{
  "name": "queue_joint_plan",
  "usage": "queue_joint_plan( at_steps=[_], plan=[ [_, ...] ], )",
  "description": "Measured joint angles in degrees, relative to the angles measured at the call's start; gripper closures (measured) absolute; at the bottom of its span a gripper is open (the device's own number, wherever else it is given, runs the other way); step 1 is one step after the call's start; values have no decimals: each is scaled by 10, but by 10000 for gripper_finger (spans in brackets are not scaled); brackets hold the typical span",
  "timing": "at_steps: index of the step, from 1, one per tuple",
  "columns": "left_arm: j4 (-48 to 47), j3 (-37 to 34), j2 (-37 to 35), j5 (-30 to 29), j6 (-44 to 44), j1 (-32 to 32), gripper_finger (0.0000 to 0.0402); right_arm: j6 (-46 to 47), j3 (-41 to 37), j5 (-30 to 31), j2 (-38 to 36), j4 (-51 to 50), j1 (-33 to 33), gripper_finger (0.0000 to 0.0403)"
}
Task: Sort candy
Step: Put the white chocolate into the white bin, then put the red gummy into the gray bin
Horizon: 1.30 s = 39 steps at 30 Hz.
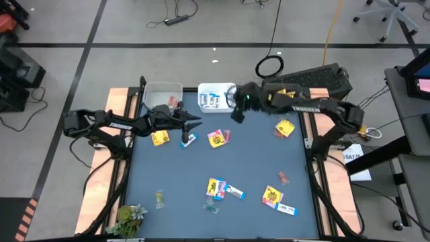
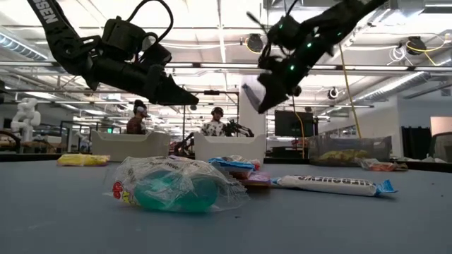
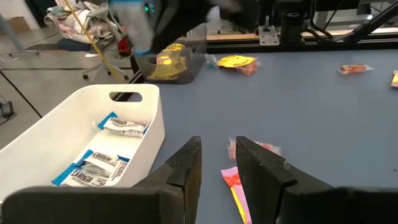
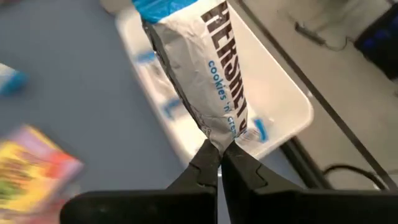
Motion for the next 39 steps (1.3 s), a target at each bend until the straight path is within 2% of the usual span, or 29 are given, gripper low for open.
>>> queue_joint_plan(
  at_steps=[5, 10, 18, 24, 30, 33, 39],
  plan=[
    [0, 0, 0, 0, 0, 0, 295, -62, 99, -6, 84, -86, -47, 403],
    [0, 0, 0, 0, 0, 0, 295, -99, 228, -7, 182, -196, -63, 402],
    [-2, 0, 0, 0, 0, 0, 295, -123, 373, -23, 281, -264, -69, 402],
    [-5, 0, 0, 0, 0, 0, 295, -138, 416, -52, 338, -285, -78, 402],
    [-8, 0, 0, 0, 0, 0, 295, -143, 449, -50, 375, -305, -85, 396],
    [-14, 0, 0, 0, 3, 0, 295, -146, 450, -50, 376, -307, -85, 372],
    [-16, 0, 0, 0, 4, -1, 295, -132, 451, -50, 371, -318, -83, 294]
  ],
)
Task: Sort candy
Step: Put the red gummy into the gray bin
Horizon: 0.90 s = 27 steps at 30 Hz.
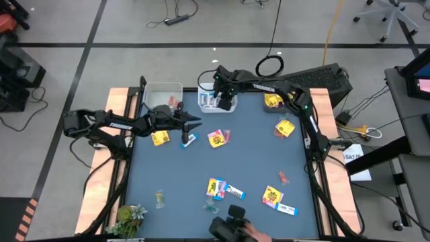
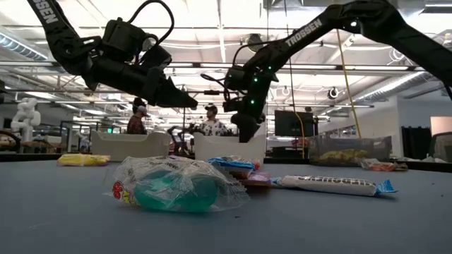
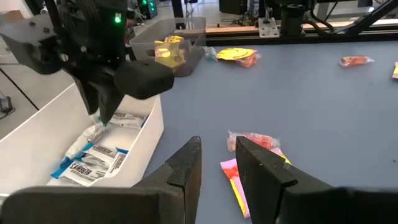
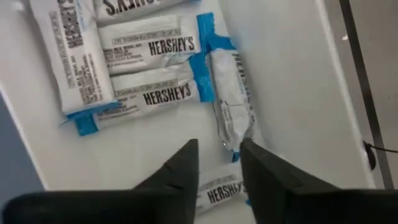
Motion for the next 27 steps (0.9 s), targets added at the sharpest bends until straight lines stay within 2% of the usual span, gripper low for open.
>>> queue_joint_plan(
  at_steps=[3, 5, 8, 11, 15, 18, 22, 27],
  plan=[
    [0, 0, 0, 0, 0, -6, 295, 1, 0, 2, -15, -23, 1, 278],
    [0, 0, 0, 0, 0, -12, 295, 4, 0, 10, -28, -27, 5, 290],
    [0, 0, 0, 0, 1, -23, 295, 3, -12, 13, -55, -34, 13, 336],
    [0, 0, 0, 0, 13, -34, 295, 3, -55, -18, -92, 11, 17, 389],
    [-3, 1, 0, -1, 15, -42, 295, 21, -180, -19, -163, 132, 31, 397],
    [-2, 1, 0, -1, 13, -47, 295, 47, -291, -4, -245, 244, 56, 401],
    [-15, 16, 0, -11, 7, -52, 301, 96, -434, 9, -351, 342, 91, 402],
    [-65, 50, 7, -13, 18, -69, 335, 148, -570, 75, -461, 422, 148, 402]
  ],
)
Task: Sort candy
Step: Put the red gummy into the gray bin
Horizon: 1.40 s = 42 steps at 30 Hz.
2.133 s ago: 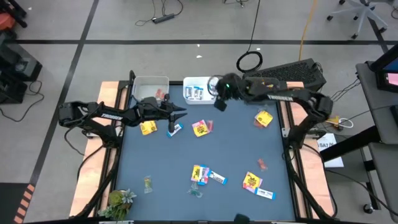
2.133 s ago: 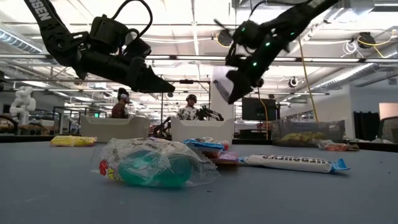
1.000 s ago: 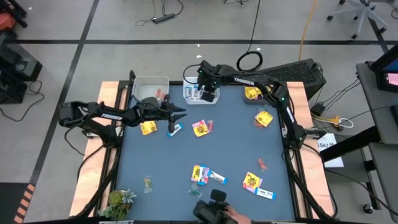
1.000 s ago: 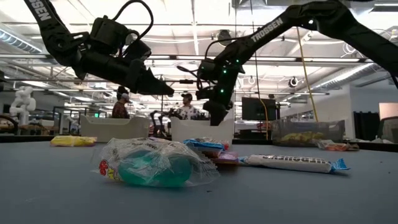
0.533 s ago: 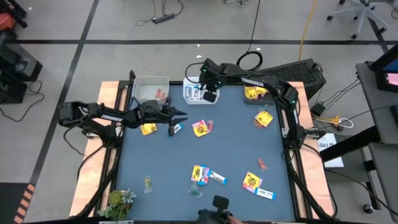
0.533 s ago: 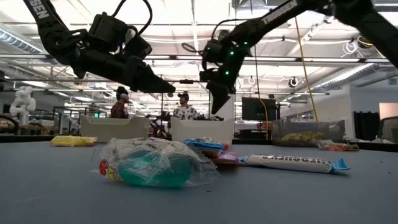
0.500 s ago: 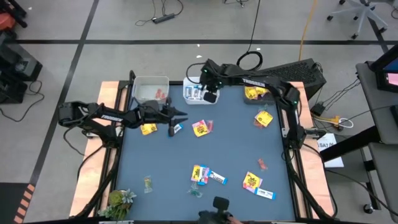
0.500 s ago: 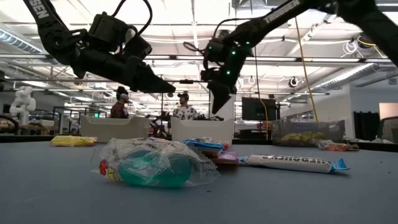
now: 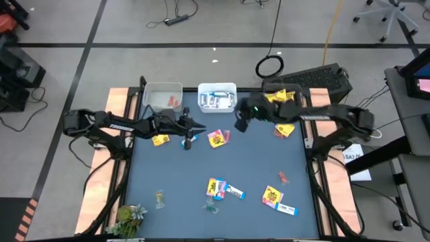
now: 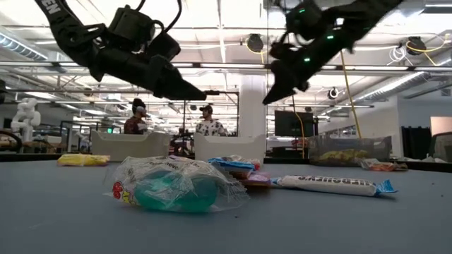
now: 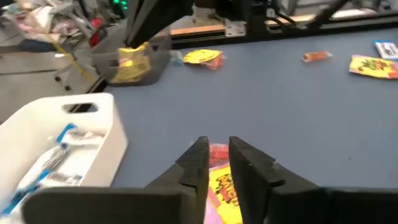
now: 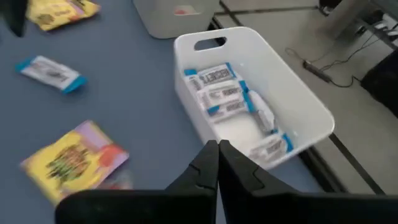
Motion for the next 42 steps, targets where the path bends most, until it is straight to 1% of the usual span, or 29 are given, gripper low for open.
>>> queue_joint_plan(
  at_steps=[4, 7, 10, 15, 20, 28, 32, 35, 39, 42],
  plan=[
    [-26, 30, 35, 0, 25, -15, 364, 38, -79, 49, -59, 35, 42, 402],
    [-44, 55, 75, 0, 27, -21, 382, 63, -118, 78, -90, 67, 70, 402],
    [-59, 82, 113, 0, 33, -23, 392, 65, -150, 96, -99, 108, 91, 403],
    [-70, 118, 164, 0, 42, -23, 391, 65, -177, 96, -95, 163, 110, 403],
    [-92, 144, 193, 0, 43, -24, 361, 63, -200, 126, -92, 184, 119, 403],
    [-104, 189, 245, -1, 57, -48, 283, 65, -242, 126, -91, 250, 119, 403],
    [-108, 220, 280, -29, 57, -55, 253, 68, -255, 125, -92, 272, 119, 403],
    [-119, 244, 303, -46, 54, -57, 242, 74, -256, 125, -91, 272, 119, 403],
    [-125, 267, 326, -52, 54, -56, 239, 76, -256, 125, -91, 271, 119, 403],
    [-150, 285, 339, -59, 54, -56, 239, 76, -256, 125, -91, 270, 119, 403]
  ],
)
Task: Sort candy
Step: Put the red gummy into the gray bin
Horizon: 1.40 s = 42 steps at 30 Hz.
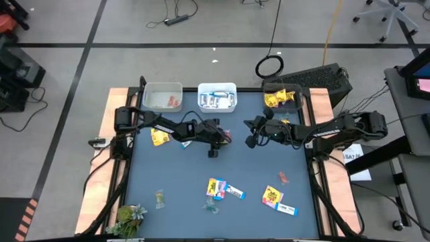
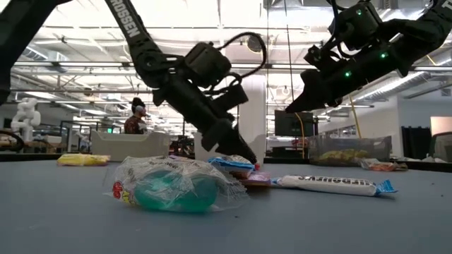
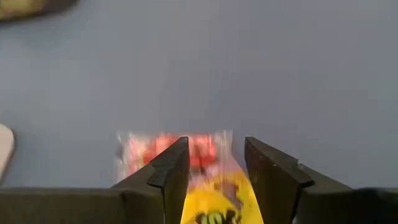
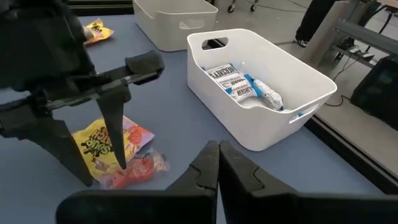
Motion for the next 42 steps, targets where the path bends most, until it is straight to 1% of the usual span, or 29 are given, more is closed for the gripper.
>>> queue_joint_plan(
  at_steps=[4, 8, 10, 13, 19, 20, 23, 28, 32, 34, 39, 42],
  plan=[
    [-30, 19, 16, -16, 3, 0, 239, 0, 0, 0, 0, 0, 0, 403],
    [-37, 32, 27, -47, 0, -1, 240, 2, 0, 0, 0, -1, 0, 403],
    [-36, 34, 29, -56, -1, -1, 248, 3, 0, 0, 0, -1, 0, 403],
    [-36, 34, 29, -60, 0, -1, 281, 4, 0, 0, 0, -1, 0, 403],
    [-37, 33, 30, -64, 16, 0, 386, 4, 0, 0, 0, -4, 0, 403],
    [-38, 33, 27, -64, 18, 0, 393, 4, 0, 0, 0, -4, 0, 403],
    [-48, 31, 12, -69, 18, 1, 393, 4, 0, 0, 0, -5, 0, 403],
    [-64, 31, -53, -81, 16, 1, 393, 4, 0, 0, 0, -7, 0, 403],
    [-76, 12, -113, -102, 13, 0, 393, 4, 0, 0, 0, -11, 0, 403],
    [-88, 5, -148, -144, 2, 2, 394, 4, 0, -1, 0, -14, 0, 403],
    [-109, -31, -231, -281, -4, 17, 394, 6, 0, -1, 0, -20, 0, 403],
    [-159, -52, -287, -314, -51, 46, 394, 7, 0, -2, 0, -20, 1, 403]
  ],
)
